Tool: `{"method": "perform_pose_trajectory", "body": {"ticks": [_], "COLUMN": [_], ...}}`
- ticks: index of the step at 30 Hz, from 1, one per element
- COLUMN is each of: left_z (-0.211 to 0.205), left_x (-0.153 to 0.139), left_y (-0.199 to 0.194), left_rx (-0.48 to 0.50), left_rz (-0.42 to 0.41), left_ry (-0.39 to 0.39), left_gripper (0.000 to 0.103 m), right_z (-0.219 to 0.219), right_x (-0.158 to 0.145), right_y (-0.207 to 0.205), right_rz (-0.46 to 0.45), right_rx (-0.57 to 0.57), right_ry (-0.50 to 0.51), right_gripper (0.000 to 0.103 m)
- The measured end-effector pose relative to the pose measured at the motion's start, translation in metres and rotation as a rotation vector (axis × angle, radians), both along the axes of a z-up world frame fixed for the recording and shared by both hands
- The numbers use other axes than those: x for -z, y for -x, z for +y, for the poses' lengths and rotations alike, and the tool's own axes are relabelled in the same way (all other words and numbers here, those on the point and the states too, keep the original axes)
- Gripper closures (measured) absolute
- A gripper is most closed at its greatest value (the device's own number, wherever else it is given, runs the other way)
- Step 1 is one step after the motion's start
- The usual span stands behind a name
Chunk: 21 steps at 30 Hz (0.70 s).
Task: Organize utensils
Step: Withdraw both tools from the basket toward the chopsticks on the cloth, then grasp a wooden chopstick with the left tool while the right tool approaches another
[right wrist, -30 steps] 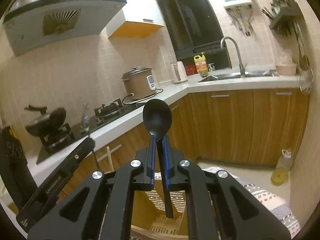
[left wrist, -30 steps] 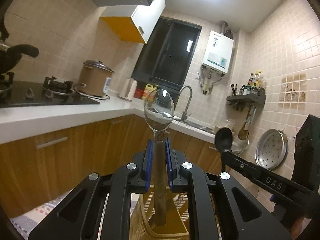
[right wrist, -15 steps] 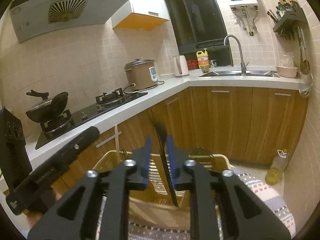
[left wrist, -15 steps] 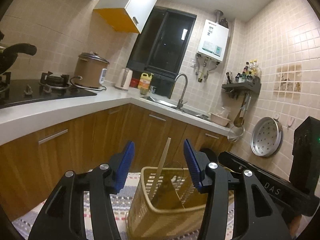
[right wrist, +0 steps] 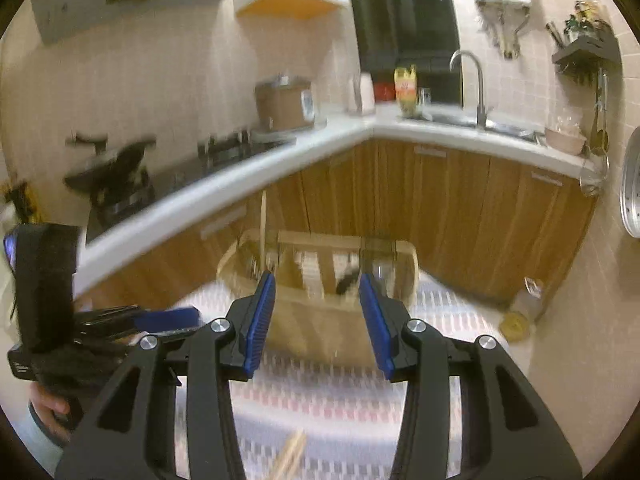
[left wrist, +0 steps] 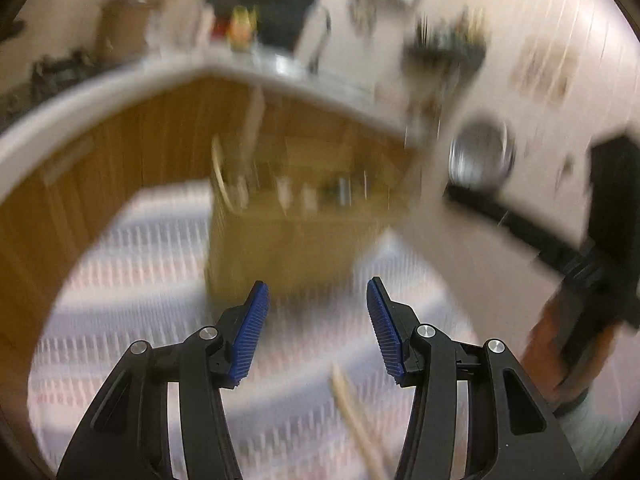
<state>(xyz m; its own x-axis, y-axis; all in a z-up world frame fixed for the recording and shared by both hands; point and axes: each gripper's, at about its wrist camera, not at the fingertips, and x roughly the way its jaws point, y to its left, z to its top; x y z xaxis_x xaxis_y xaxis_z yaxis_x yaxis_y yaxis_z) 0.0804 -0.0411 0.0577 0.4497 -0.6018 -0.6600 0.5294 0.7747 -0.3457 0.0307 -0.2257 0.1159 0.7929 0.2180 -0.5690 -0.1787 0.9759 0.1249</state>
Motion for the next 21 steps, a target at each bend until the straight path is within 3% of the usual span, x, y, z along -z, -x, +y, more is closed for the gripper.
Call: {"method": "perform_pose_trajectory", "body": {"ticks": [3,8,13,21], "left_z": [-0.02,-0.042,-0.051,-0.053], "left_x": [0.035,0.08,0.101,0.107], "left_y": [0.022,0.052,0.065,0.063], "left_rx": [0.08,0.114,0.07,0.029], "left_rz": [0.099,0.146,0.096,0.055], "left_ry": [-0.091,-0.186,-0.264,-0.278], "left_gripper": [0.059,0.069,0.078,0.092], "right_z": [-0.004,-0.027,-0.054,-0.064], "right_x": [0.019,0.067,0.111,0.132], "right_y": [0.02,0.041,0.053,0.066], "right_rz": [0.09,0.248,0.375,0.41], "right_rx": [-0.003,0.027,0.051,0.066], "right_ry": [0.011,-0.082,-0.23,-0.265], "right_gripper": [0.062,0.063,0.065,0.065]}}
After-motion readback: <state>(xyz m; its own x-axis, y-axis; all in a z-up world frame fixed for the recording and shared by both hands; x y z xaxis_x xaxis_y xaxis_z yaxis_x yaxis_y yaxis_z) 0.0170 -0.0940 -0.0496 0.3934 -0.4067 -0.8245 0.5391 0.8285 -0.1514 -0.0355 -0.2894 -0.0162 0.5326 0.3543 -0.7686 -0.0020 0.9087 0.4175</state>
